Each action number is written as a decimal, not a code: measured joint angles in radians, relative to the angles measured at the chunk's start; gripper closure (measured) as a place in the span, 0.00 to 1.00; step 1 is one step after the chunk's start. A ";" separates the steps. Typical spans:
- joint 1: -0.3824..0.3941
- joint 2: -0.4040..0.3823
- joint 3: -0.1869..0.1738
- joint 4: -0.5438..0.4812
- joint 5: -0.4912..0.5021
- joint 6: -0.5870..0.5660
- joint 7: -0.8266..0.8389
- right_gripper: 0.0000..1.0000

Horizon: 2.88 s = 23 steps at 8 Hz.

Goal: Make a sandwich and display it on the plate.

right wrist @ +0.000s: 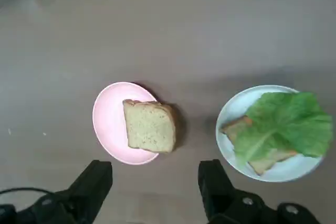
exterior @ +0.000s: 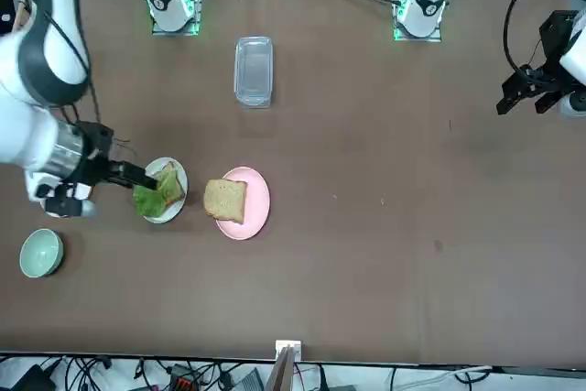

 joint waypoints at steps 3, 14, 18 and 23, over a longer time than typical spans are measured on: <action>0.086 0.002 0.003 -0.169 0.103 0.180 0.005 0.00; 0.178 0.178 0.002 -0.295 0.177 0.437 -0.125 0.04; 0.179 0.209 0.002 -0.267 0.223 0.447 -0.156 0.16; 0.180 0.235 0.002 -0.242 0.235 0.447 -0.159 0.48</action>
